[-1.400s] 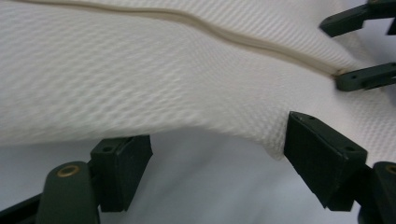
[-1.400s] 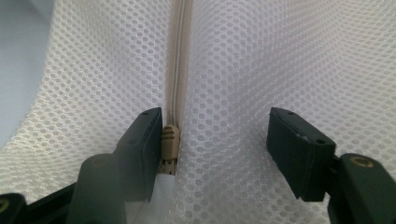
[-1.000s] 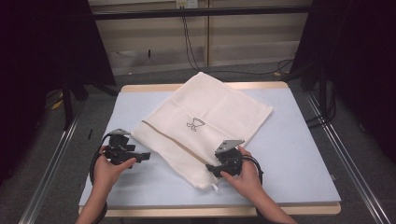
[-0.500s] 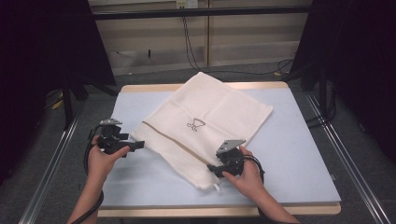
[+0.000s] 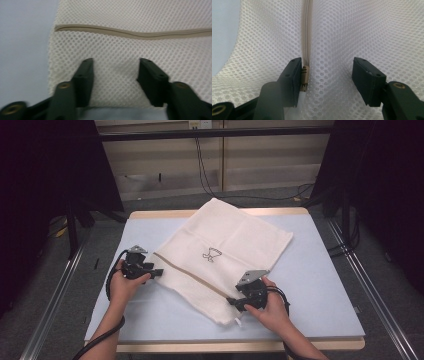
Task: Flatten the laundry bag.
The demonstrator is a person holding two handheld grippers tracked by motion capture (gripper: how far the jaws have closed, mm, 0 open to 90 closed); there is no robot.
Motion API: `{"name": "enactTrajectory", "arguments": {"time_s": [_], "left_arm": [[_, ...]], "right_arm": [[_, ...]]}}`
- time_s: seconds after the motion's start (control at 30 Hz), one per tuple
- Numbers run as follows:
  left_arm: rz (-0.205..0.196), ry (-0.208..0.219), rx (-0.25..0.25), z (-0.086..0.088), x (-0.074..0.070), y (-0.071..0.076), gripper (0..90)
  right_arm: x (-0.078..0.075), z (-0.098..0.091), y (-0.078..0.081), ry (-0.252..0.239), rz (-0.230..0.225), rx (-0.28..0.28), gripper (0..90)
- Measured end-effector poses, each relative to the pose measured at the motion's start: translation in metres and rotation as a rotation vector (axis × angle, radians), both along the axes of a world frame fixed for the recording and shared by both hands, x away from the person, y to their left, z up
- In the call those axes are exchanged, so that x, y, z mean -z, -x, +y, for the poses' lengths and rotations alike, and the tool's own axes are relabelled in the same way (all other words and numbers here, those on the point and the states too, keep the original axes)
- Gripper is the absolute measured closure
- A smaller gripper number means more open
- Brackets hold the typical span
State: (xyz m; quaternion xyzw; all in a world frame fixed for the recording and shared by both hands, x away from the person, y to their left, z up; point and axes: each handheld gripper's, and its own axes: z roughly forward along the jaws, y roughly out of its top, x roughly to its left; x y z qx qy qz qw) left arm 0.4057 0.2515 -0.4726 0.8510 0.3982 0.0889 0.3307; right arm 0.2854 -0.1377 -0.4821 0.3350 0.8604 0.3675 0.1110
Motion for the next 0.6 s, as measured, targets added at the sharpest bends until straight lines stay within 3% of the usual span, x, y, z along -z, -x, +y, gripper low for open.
{"name": "enactTrajectory", "arguments": {"time_s": [0.07,0.2,0.27,0.33,0.4,0.5,0.6], "left_arm": [[-0.001,-0.023,-0.006,-0.002,-0.001,0.002,60.5],[0.047,-0.007,-0.010,-0.006,-0.004,0.008,75.1],[0.079,0.021,-0.011,-0.006,-0.004,0.013,82.3],[0.124,0.046,-0.009,-0.006,-0.005,0.018,85.8],[0.137,0.057,0.000,-0.009,-0.005,0.023,86.9],[0.151,0.029,0.030,-0.014,-0.007,0.033,87.6],[0.166,0.028,0.060,-0.019,-0.008,0.043,87.9]], "right_arm": [[-0.001,-0.002,0.000,0.004,0.003,-0.007,40.6],[-0.002,-0.008,0.000,0.014,0.008,-0.020,37.8],[-0.002,-0.011,-0.001,0.031,0.011,0.003,25.8],[-0.003,-0.017,-0.002,0.047,0.023,0.015,23.4],[-0.004,-0.022,-0.002,0.058,0.032,0.028,21.4],[-0.005,-0.030,-0.001,0.080,0.028,0.044,20.8],[-0.007,-0.039,-0.003,0.092,0.038,0.054,20.3]]}}
